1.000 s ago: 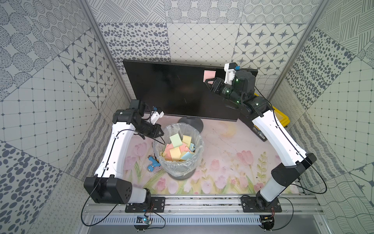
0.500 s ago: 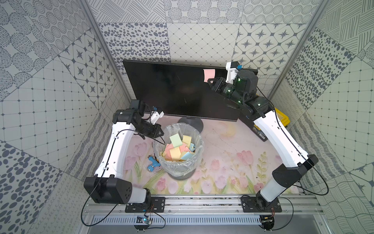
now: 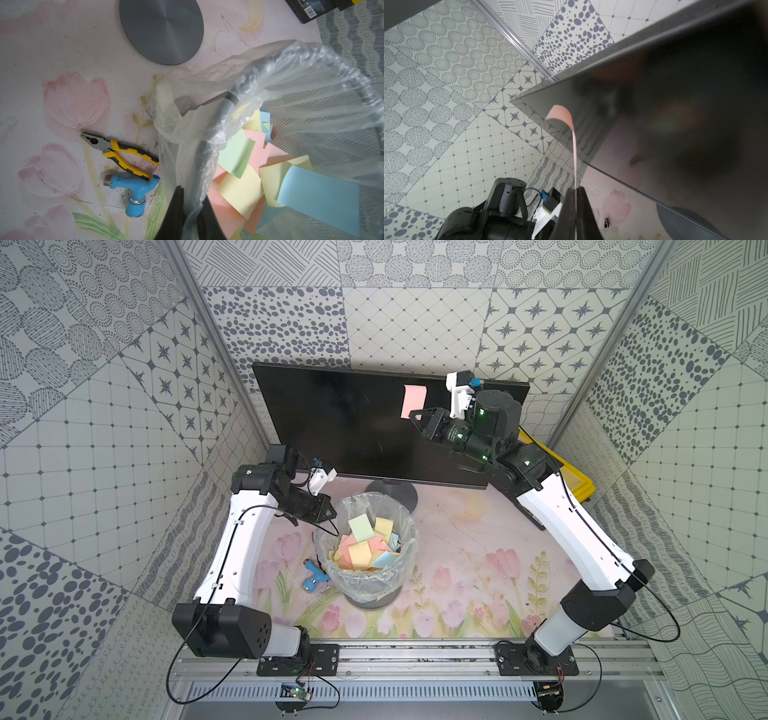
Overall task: Remove the sticky note from the monitor
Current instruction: Tear off the sticky note from the monitor, then place the sticky note in the trash bin.
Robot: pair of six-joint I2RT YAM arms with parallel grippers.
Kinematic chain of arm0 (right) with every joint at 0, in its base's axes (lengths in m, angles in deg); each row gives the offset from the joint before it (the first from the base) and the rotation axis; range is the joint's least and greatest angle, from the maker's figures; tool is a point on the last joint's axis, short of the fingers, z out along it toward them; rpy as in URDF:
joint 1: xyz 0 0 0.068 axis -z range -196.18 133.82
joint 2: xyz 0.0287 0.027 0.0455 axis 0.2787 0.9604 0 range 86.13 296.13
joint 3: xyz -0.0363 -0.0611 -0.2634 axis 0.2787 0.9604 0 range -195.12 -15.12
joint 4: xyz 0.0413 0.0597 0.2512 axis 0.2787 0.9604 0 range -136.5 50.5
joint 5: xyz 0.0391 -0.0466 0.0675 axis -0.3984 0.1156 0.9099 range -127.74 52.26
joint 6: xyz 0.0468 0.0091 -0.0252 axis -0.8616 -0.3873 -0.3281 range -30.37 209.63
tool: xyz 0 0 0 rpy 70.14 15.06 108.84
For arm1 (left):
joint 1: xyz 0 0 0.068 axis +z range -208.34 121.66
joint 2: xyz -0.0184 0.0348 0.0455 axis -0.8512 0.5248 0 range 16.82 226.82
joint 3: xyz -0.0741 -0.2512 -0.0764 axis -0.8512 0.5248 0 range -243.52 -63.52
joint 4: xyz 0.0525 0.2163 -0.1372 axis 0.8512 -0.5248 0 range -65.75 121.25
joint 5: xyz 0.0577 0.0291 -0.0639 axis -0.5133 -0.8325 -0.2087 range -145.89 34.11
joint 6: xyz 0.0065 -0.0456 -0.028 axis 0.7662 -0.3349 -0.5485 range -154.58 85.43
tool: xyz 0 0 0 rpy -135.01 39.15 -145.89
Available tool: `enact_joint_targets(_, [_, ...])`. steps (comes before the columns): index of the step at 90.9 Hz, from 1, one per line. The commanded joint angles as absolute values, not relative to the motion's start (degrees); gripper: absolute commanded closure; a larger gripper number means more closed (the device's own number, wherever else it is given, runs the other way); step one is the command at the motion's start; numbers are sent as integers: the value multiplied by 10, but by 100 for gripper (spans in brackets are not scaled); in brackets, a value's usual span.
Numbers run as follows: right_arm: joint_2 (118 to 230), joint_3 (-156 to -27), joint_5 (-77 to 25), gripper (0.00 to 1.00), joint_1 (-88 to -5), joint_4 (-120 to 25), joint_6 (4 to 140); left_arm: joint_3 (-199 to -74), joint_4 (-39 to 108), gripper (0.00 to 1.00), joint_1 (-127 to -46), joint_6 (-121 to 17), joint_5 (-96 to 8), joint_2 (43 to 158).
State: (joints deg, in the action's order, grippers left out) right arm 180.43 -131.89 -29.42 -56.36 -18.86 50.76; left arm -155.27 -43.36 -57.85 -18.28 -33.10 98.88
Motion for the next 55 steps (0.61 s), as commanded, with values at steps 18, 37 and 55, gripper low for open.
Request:
enact_joint_targets(18, [1769, -1292, -248, 100, -654, -115, 615, -1563, -403, 100, -577, -189, -295, 987])
enact_joint_targets(37, [1775, -1260, -251, 100, -727, -25, 685, -1562, -403, 100, -578, -189, -295, 986])
enact_joint_targets(55, [1785, -1218, -257, 100, -771, 26, 740, -1562, -401, 100, -577, -190, -293, 988])
